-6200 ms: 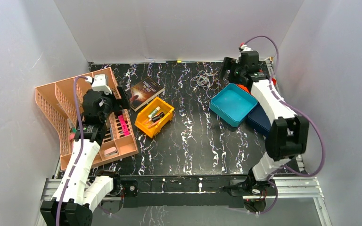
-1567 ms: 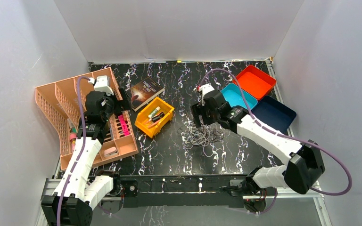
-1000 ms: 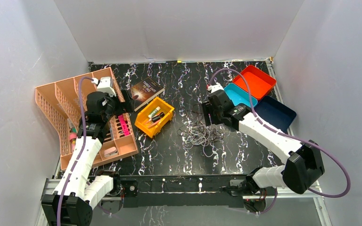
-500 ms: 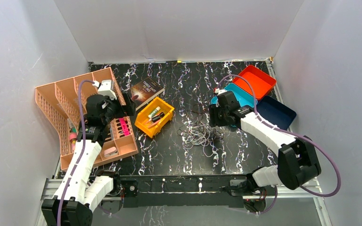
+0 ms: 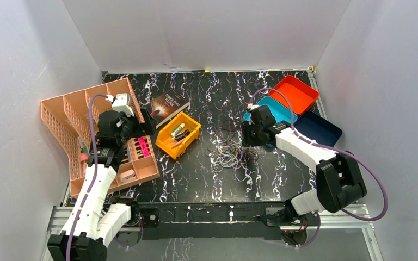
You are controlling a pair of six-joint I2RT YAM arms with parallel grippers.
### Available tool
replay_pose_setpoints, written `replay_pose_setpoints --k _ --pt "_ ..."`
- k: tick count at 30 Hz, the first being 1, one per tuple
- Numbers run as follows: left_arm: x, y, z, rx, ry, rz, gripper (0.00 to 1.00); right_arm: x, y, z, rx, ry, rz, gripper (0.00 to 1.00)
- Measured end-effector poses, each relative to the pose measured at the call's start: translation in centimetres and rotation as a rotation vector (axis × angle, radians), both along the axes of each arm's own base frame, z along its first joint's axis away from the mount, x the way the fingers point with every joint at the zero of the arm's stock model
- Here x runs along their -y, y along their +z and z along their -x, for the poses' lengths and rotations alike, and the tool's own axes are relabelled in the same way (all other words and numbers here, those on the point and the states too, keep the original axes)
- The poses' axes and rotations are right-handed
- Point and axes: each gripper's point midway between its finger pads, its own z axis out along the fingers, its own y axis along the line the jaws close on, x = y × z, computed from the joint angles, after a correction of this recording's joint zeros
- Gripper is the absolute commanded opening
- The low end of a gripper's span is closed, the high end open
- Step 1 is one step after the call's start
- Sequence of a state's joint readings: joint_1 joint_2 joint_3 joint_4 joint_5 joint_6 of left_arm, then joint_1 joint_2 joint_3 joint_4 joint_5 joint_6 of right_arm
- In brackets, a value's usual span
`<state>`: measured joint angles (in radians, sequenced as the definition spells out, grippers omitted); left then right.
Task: Untangle the cables
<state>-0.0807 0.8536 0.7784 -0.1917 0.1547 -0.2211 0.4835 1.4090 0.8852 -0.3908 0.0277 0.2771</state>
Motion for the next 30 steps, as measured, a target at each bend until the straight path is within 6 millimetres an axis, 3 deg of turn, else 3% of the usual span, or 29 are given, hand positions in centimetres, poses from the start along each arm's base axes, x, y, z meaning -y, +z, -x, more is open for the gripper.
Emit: replay_pose_setpoints --k 9,19,21,24,30 --pt "0.0 0.0 0.0 -0.004 0.002 0.005 0.98 -0.3 -0.4 -0.2 0.004 0.007 -0.009 0.35" --pt "0.1 0.1 0.2 -0.011 0.005 0.013 0.99 -1.1 -0.3 -0.8 0.033 0.032 -0.04 0.02" --pt "0.1 0.3 0.2 -0.01 0.004 0.019 0.98 -1.0 0.0 -0.7 0.044 0.033 -0.047 0.0" --pt "0.4 1.2 0.0 0.006 -0.006 0.033 0.98 -1.0 1.0 -0.7 0.074 0.033 -0.062 0.0" --pt "1.0 3.5 -0.2 0.05 -0.027 0.061 0.98 -1.0 5.0 -0.8 0.188 0.034 -0.118 0.0"
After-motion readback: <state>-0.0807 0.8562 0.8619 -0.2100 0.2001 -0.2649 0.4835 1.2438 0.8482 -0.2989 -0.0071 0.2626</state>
